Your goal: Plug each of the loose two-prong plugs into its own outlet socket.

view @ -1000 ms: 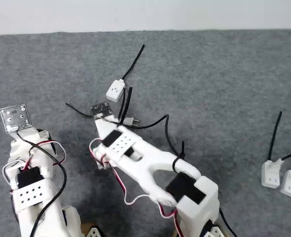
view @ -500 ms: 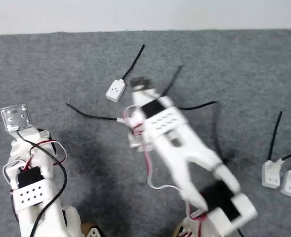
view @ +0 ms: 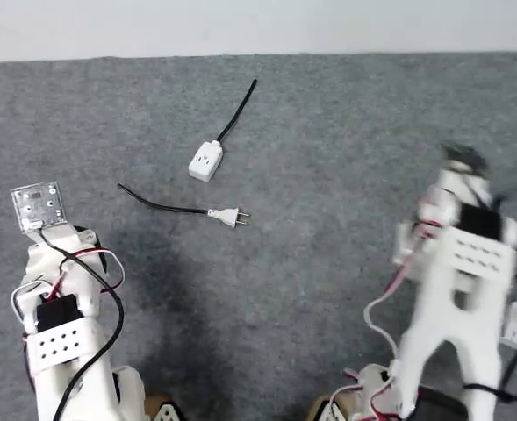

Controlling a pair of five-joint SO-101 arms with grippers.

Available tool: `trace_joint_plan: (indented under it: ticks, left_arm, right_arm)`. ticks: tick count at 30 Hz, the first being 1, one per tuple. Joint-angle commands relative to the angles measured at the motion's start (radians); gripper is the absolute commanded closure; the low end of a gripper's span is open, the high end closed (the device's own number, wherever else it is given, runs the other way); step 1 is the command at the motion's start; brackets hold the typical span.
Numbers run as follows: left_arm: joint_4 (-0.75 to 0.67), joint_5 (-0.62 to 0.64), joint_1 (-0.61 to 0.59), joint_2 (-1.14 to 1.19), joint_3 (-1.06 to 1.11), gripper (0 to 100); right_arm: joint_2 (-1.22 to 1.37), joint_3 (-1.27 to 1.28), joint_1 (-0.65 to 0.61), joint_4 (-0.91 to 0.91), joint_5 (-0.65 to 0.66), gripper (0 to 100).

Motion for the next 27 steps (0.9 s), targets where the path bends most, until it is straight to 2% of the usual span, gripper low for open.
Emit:
trace_joint_plan:
  ticks: [1,4,8,11,13,16,20,23,26,27]
  left_arm:
    - [-0.023,0.006,0.005,-0.011,-0.031,98]
    - [-0.023,0.006,0.014,-0.011,-0.021,98]
    - [0.006,0.006,0.066,-0.011,-0.012,87]
    - [0.015,0.008,0.092,-0.011,-0.005,77]
    - [0.023,0.009,0.097,-0.011,-0.007,75]
    - [0.057,0.011,0.101,-0.011,-0.025,75]
    - [0.132,0.012,0.158,-0.009,-0.093,75]
    - [0.221,0.012,0.209,-0.009,-0.18,75]
    - [0.238,0.012,0.267,-0.009,-0.237,75]
    - [0.236,0.012,0.282,-0.009,-0.254,75]
  right_arm:
    - [-0.016,0.091,0.124,-0.168,0.121,98.6]
    - [0.05,0.121,0.176,-0.24,0.187,95.7]
    - [0.128,0.063,0.242,-0.223,0.212,81.1]
    - [0.15,-0.026,0.252,-0.084,0.212,70.5]
    - [0.151,-0.091,0.249,0.047,0.212,67.2]
    - [0.151,-0.201,0.248,0.226,0.193,70.7]
    - [0.15,-0.295,0.222,0.36,0.087,81.6]
    - [0.151,-0.264,0.113,0.371,0.041,90.5]
    - [0.151,-0.169,-0.042,0.275,-0.012,99.3]
    - [0.153,-0.135,-0.094,0.234,-0.029,99.1]
